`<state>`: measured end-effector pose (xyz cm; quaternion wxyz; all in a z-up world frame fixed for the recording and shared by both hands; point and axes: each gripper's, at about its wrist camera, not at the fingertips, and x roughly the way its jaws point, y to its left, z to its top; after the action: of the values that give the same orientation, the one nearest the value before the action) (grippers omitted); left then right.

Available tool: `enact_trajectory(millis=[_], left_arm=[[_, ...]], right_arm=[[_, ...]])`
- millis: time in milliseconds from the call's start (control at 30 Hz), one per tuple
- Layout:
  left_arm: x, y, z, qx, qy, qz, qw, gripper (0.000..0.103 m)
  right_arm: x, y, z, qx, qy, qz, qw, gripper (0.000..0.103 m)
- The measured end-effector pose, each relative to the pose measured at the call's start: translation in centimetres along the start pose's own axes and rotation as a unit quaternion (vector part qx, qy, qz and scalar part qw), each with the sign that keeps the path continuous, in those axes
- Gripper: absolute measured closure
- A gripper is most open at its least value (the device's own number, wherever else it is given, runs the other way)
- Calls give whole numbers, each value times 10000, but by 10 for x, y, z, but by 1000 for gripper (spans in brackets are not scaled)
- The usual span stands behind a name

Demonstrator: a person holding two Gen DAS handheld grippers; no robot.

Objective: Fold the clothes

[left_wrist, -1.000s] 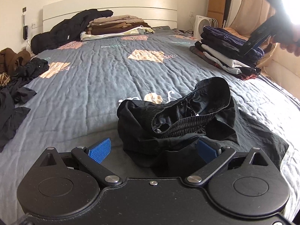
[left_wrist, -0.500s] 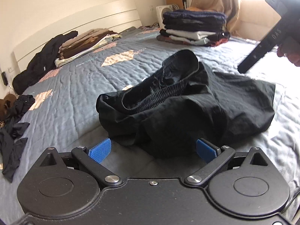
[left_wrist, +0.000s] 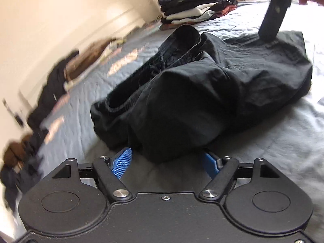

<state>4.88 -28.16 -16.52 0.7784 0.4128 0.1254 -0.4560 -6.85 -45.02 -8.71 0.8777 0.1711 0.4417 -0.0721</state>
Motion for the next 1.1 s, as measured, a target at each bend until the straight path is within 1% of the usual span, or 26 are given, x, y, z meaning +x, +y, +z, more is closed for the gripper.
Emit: enact_trajectory(millis=[33,67,167,200,267,300,333,433,500,533,600,667,733,800,900,1000,1067,1100], left_arm=[[4,-4,1,97,-8,65,9999,29],[7,-6,1,83,-3,55,10000,29],[20,-7,2,-139,44,-7,9999,29],[24,-6,1,-255,29,-9,9997,31],[28,1,1,-654,-5,-207,9976,47],[29,6,1,-876,-8,-346,9956,67],[29,10,1,-1058,-7,-385,9936,83],[27,22,1,-1457,-54,-430,9884,94],[20,35,3,-1876,-78,-566,9806,96],[15,43,7,-2105,-71,-673,9753,96],[1,62,16,-2588,-64,-851,9622,99],[-18,80,25,-3023,-189,-1008,9477,100],[-31,95,40,-3291,-321,-1140,9369,101],[-40,105,56,-3383,-352,-1363,9304,101],[-37,117,82,-3536,-56,-1943,9150,101],[-23,116,101,-3316,253,-1747,9267,100],[-11,104,107,-2765,471,-1377,9499,99],[-7,99,106,-2545,602,-1196,9578,96]], right_arm=[[0,0,-1,3,17,7,10000,0],[1,-1,-2,7,35,13,10000,0],[3,-1,-6,16,92,-17,10000,0],[4,-1,-7,17,109,-25,9999,0],[7,-2,-9,13,152,-45,9999,0],[9,-2,-10,8,176,-57,9998,0],[10,-2,-11,4,200,-68,9998,0],[16,-1,-12,8,247,-71,9997,0],[19,0,-12,-7,261,-71,9996,0],[20,1,-13,-32,265,-82,9996,0],[23,2,-14,-92,304,-140,9994,0],[27,1,-14,-103,330,-257,9991,0],[28,-2,-13,-29,324,-377,9988,0],[27,-7,-10,106,261,-448,9986,0],[21,-10,-6,195,143,-505,9984,0],[17,-12,-5,222,87,-558,9982,0],[16,-12,-6,249,106,-563,9980,0],[16,-13,-6,263,120,-563,9980,0]])
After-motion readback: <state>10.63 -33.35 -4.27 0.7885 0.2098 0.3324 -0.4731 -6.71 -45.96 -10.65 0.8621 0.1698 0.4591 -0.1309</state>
